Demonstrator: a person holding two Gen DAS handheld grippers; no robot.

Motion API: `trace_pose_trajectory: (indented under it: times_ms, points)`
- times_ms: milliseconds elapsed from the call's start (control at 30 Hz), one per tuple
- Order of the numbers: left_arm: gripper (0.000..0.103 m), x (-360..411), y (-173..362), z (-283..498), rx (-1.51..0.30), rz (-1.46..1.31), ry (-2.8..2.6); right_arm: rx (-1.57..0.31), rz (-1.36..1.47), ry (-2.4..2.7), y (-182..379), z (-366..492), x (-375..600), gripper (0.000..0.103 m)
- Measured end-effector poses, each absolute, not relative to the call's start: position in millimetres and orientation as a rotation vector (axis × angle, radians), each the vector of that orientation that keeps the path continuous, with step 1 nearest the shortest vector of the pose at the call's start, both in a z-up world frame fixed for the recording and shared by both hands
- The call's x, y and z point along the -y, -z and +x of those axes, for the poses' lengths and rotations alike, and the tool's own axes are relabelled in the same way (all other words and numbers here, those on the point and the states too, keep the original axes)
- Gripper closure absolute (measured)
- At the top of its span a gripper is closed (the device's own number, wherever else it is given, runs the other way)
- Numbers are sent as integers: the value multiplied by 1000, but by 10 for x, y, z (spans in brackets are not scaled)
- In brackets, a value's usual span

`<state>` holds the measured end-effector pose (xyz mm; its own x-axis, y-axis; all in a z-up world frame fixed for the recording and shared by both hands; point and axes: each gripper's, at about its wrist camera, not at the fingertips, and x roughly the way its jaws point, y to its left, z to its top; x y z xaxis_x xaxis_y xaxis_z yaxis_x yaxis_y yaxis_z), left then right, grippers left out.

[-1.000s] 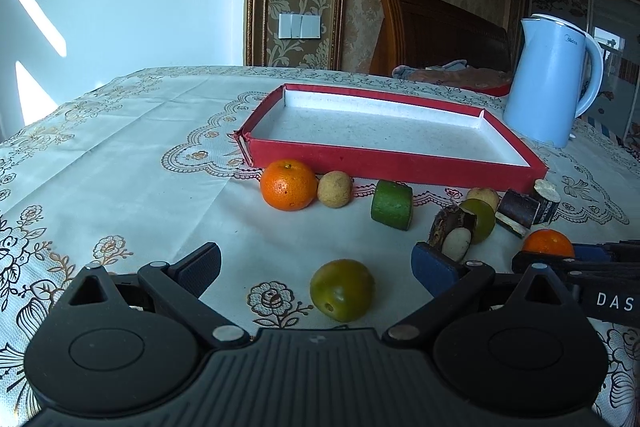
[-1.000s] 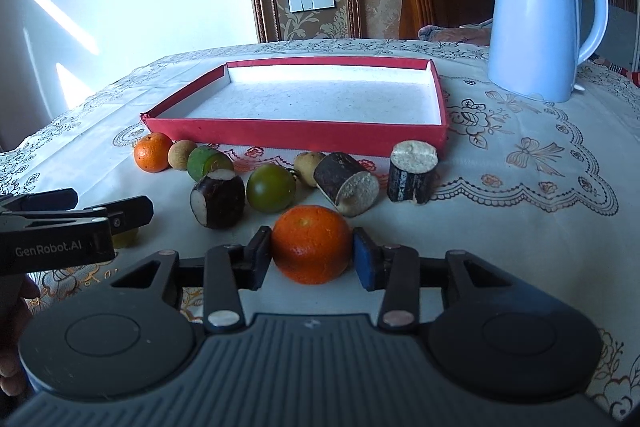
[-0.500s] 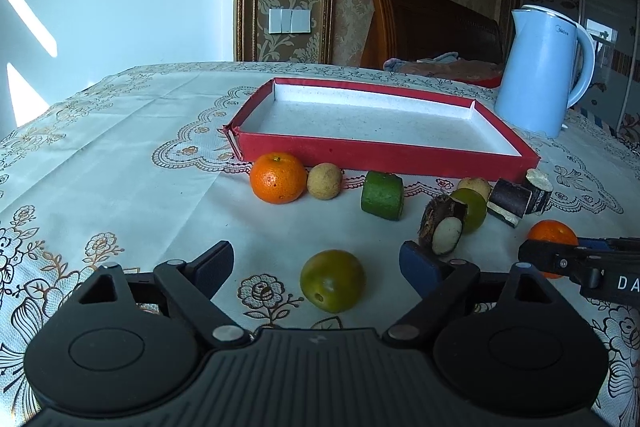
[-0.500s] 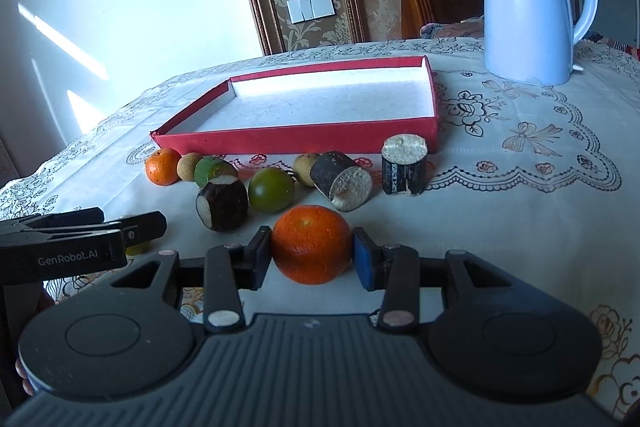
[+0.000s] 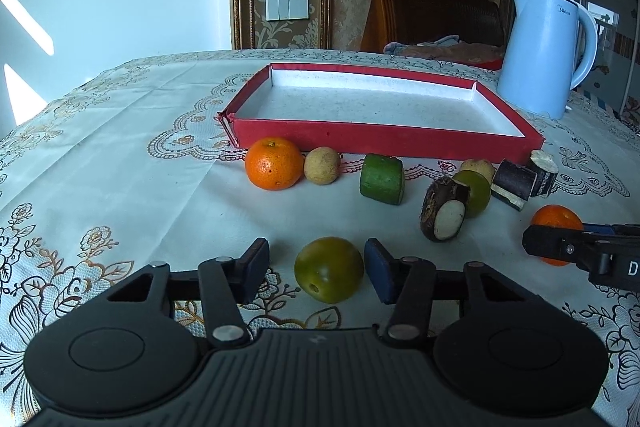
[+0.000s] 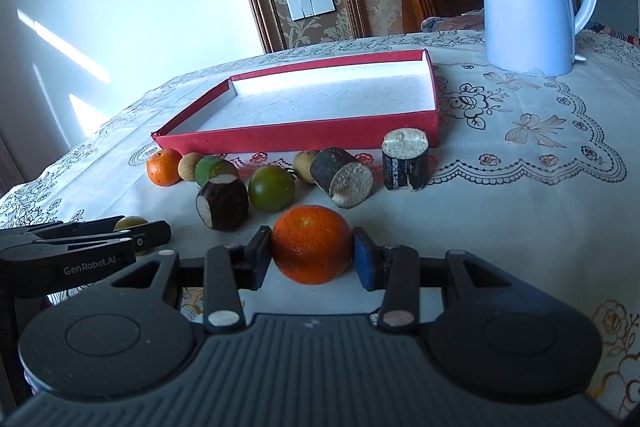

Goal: Organize fruits
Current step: 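Close the left gripper on the green-yellow citrus while the right gripper holds the orange, then lift the citrus with the left gripper while the right gripper carries the orange into the tray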

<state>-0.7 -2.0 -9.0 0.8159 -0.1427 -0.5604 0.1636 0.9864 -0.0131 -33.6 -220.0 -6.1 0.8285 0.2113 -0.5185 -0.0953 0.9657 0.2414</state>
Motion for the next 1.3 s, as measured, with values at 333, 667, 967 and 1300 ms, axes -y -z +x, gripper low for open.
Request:
trace_pose_trajectory:
  times_ms: [333, 667, 967, 1300]
  points:
    - [71, 3, 90, -38, -581, 24, 164, -587, 175, -146, 56, -321, 2147, 63]
    - [71, -24, 33, -64, -556, -9, 168, -585, 143, -126, 40, -330, 2099, 63]
    - [71, 101, -64, 64, -567, -17, 162, -556, 108, -121, -65, -278, 2018, 63]
    - [71, 367, -436, 346, -474, 34, 160, -480, 75, -108, -417, -67, 2001, 63]
